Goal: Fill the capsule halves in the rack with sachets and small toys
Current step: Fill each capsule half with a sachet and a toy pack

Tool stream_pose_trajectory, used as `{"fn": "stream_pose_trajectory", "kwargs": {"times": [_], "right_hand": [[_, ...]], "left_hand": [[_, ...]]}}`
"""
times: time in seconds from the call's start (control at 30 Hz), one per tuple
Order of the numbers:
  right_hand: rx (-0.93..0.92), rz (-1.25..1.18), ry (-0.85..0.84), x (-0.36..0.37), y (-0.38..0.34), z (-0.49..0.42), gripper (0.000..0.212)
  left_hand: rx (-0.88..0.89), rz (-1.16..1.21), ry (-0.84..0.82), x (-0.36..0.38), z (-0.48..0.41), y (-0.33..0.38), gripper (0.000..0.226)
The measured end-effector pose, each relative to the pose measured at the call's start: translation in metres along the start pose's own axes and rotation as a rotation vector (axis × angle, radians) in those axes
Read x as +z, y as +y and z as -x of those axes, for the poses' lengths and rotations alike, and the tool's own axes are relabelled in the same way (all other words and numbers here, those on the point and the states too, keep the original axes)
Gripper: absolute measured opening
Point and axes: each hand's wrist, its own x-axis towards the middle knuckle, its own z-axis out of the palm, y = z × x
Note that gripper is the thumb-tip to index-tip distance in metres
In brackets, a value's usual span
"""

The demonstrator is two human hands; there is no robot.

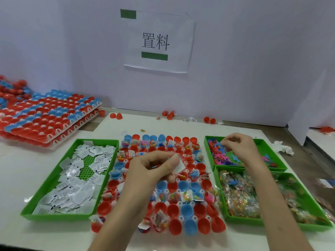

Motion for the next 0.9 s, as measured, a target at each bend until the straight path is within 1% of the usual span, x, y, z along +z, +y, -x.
{"fn": "stream_pose_trajectory", "kwargs": {"times": [0.2,0.27,0.33,0.4,0.53,0.6,0.67,0.77,0.9], "right_hand": [[-0.183,-0.361,-0.277,-0.009,-0.039,0.032,0.005],[-0.248,-0.431,-0.346,-0.011,-0.048,0.046,0.002],[-0.288,-0.484,-0.38,-0.013,-0.054,0.06,0.014],[-0.309,-0.481,-0.377,-0.014,-0.055,0.07,0.019],[-0.33,-0.47,-0.412,-0.013,-0.048,0.082,0.004],[-0.338,-0.458,-0.402,-0.016,-0.043,0.088,0.007],[-0.345,-0.446,-0.388,-0.021,-0.039,0.095,0.003],[-0.342,-0.42,-0.345,-0.026,-0.036,0.108,0.014],[-0.322,-0.411,-0.248,-0.019,-0.04,0.119,0.013]], "left_hand": [[0.012,0.064,0.0,0.036,-0.022,-0.004,0.025],[0.04,0.082,0.001,0.048,-0.027,-0.006,0.027],[0.062,0.097,0.011,0.057,-0.029,-0.009,0.033],[0.086,0.114,0.016,0.064,-0.027,-0.012,0.036],[0.143,0.083,0.042,0.074,-0.023,-0.02,0.032],[0.158,0.072,0.06,0.078,-0.021,-0.025,0.029],[0.159,0.061,0.058,0.081,-0.02,-0.029,0.025],[0.177,0.013,0.027,0.083,-0.017,-0.031,0.022],[0.203,-0.079,-0.081,0.07,-0.014,-0.027,0.014]]}}
